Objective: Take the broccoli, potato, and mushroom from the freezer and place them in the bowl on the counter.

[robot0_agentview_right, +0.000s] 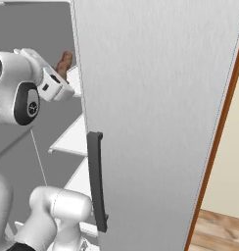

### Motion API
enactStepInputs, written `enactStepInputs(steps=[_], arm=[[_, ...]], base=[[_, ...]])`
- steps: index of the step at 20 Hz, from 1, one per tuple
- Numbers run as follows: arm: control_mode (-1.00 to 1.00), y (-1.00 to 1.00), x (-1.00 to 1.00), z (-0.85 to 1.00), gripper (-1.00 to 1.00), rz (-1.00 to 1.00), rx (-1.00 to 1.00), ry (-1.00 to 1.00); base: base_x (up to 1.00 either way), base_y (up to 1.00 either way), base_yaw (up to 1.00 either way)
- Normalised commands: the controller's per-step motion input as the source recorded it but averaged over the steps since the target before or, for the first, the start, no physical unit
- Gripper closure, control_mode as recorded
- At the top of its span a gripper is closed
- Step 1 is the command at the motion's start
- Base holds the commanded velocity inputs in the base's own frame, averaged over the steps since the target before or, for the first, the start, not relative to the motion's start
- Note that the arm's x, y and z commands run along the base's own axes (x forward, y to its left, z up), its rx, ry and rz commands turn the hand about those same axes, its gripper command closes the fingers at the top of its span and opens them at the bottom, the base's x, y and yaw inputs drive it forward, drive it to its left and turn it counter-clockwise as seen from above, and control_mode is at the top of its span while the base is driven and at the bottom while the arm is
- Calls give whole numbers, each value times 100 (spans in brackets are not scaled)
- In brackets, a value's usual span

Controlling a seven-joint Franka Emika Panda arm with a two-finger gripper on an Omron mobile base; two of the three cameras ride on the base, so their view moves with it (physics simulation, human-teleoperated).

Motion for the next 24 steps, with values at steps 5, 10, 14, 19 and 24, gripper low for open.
enactStepInputs(steps=[5,10,14,19,24], arm=[[-100,-3,-100,-57,100,2,0,18],[-100,0,-100,-76,100,3,0,20],[100,-4,-50,-40,100,0,0,10],[100,0,0,0,100,0,0,0],[100,0,0,0,100,0,0,0]], base=[[0,0,0],[0,0,0],[-50,-1,0],[-100,9,29],[-72,21,76]])
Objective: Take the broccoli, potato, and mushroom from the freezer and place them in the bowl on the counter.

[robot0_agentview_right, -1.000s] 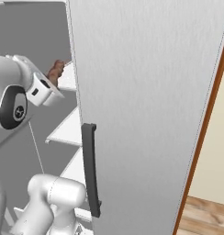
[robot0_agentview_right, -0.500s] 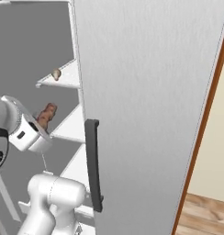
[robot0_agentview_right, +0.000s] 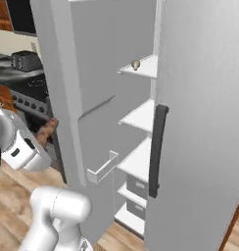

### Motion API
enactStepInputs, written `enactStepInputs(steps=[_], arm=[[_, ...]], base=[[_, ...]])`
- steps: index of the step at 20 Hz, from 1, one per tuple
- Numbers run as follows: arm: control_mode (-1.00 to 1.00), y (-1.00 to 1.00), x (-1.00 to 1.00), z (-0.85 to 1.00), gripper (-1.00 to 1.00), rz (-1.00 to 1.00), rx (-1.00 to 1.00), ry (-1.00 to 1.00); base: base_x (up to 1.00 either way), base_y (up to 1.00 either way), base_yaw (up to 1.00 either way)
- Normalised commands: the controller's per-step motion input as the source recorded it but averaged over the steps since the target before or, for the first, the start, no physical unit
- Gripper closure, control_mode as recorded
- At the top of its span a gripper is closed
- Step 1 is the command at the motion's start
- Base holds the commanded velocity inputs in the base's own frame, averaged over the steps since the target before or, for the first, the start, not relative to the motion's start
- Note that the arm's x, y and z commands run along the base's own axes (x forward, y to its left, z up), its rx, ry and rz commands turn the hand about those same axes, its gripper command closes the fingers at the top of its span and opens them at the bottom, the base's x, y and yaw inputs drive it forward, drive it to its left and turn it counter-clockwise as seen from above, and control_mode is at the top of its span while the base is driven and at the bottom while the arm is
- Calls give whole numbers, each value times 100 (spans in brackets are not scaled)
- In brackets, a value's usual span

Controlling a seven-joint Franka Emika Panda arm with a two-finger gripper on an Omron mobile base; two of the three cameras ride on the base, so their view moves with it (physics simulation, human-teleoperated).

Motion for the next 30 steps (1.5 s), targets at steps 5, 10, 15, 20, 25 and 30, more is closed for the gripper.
enactStepInputs(steps=[5,10,15,20,25,30], arm=[[100,0,0,0,100,0,0,0],[100,0,0,0,100,0,0,0],[100,0,0,0,100,0,0,0],[100,0,0,0,100,0,0,0],[100,0,0,0,100,0,0,0],[100,0,0,0,100,0,0,0]], base=[[-41,30,88],[11,91,47],[99,100,6],[100,87,-16],[100,84,-23],[64,63,41]])
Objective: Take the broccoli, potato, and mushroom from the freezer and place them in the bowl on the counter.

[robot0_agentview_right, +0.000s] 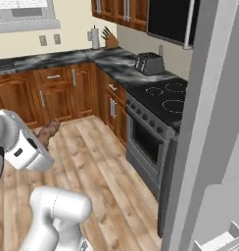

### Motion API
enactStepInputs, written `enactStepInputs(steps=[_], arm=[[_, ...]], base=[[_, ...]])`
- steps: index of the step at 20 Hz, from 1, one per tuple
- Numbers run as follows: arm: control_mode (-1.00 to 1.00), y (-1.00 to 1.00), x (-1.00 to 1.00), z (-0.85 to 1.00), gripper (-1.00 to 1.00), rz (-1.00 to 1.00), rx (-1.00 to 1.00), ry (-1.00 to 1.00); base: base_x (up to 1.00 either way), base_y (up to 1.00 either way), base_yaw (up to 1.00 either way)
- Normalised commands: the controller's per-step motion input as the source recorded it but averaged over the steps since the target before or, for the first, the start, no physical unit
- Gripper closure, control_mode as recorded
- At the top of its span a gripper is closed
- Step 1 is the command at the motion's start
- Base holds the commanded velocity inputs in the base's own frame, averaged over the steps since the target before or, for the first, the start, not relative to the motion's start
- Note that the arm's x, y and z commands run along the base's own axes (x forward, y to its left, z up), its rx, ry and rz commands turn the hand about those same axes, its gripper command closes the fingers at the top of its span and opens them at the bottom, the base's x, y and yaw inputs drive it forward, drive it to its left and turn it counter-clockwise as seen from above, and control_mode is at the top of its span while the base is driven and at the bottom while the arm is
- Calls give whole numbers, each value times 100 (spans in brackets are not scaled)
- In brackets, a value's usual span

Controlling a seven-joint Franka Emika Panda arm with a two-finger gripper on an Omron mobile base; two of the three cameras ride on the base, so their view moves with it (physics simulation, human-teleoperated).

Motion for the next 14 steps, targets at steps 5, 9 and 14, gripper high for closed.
enactStepInputs(steps=[5,9,14], arm=[[100,0,0,0,100,0,0,0],[100,0,0,0,100,0,0,0],[100,0,0,0,100,0,0,0]], base=[[100,32,-9],[100,41,-30],[100,36,-55]])
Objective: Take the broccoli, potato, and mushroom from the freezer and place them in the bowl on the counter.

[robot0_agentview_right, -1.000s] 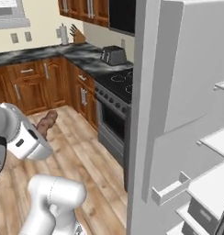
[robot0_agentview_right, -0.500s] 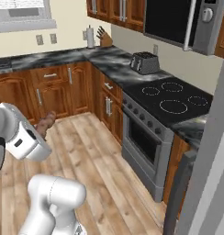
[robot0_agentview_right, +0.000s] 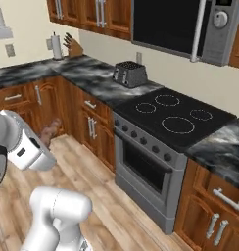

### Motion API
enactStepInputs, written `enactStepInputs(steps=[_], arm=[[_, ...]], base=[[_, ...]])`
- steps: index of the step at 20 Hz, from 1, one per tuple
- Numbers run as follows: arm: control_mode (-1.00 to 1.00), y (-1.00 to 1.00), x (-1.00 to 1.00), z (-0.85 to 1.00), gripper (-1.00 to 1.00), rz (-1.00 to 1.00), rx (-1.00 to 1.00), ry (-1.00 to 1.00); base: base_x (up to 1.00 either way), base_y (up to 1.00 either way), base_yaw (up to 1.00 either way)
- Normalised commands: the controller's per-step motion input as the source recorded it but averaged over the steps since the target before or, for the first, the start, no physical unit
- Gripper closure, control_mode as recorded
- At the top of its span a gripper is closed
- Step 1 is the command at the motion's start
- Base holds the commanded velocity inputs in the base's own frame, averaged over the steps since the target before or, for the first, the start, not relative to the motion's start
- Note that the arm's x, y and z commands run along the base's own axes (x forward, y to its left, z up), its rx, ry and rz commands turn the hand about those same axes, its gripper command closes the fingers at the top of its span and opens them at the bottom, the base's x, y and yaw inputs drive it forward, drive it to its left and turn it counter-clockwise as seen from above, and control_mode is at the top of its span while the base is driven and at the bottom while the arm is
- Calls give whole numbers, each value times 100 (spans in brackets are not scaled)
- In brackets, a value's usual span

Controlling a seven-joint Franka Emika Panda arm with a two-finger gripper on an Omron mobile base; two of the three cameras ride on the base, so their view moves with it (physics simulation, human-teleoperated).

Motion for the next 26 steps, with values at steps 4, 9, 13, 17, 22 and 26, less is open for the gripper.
enactStepInputs(steps=[4,9,13,17,22,26], arm=[[100,0,0,0,100,0,0,0],[100,0,0,0,100,0,0,0],[100,0,0,0,100,0,0,0],[100,0,0,0,100,0,0,0],[100,0,0,0,100,0,0,0],[100,0,0,0,100,0,0,0]], base=[[77,3,-72],[58,-13,-76],[70,-25,-71],[84,-23,-66],[79,-48,-62],[100,-24,-38]])
